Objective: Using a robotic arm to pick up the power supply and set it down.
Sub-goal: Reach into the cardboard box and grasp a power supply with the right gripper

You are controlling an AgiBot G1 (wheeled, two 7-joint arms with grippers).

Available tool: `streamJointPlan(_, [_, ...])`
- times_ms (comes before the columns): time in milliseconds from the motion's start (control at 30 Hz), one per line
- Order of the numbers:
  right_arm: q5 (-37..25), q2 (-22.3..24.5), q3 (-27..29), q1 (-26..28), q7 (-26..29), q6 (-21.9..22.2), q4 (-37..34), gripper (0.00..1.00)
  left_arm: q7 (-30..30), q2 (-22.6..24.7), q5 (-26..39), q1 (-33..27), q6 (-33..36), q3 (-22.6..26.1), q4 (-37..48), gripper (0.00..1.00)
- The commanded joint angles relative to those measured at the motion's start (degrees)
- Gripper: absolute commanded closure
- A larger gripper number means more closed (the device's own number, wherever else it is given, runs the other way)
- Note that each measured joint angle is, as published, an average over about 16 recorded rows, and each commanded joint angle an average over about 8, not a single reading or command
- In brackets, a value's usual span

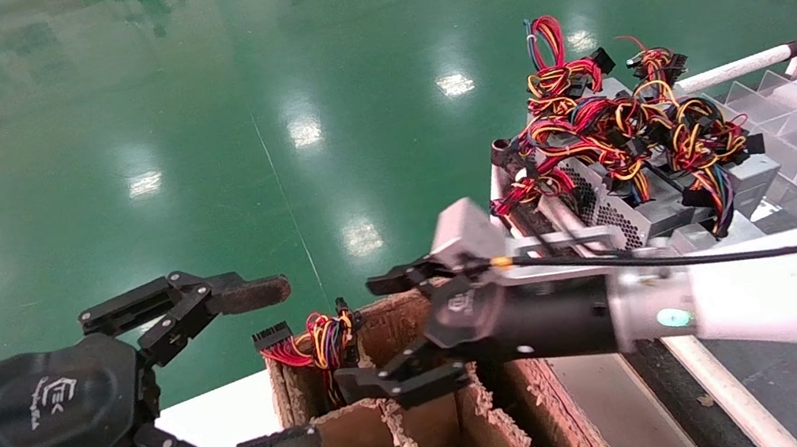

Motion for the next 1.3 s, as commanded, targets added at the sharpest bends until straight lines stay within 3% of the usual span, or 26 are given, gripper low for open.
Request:
streamJointPlan(33, [-1.25, -2.65, -1.11, 1.62, -0.81, -0.10, -3.90, 0.74, 0.00, 0.00, 0.00, 0.00, 0.00, 0.00, 0.00, 0.00])
streamJointPlan(100, [-1.85, -4.53, -1.58, 2.62, -2.26, -0.08, -7.08, 0.97, 0.00, 0.00, 0.00, 0.00, 0.00, 0.00, 0.00, 0.00])
streamJointPlan(133, [-2.05, -5.33, -1.76, 3.04, -2.97, -0.12, -8.49, 1.00, 0.00, 0.00, 0.00, 0.00, 0.00, 0.00, 0.00, 0.00])
streamJointPlan(533, [-3.01, -9.15, -2.65, 5.51, -7.73, -1.44, -17.05, 1.00, 0.00, 0.00, 0.00, 0.00, 0.00, 0.01, 0.00, 0.00])
streamJointPlan(1300, [-4.17, -10.72, -3.29, 4.82, -11.12, -0.36, -19.67, 1.00, 0.01, -0.01, -0.01, 0.00, -0.01, 0.02, 0.00, 0.00])
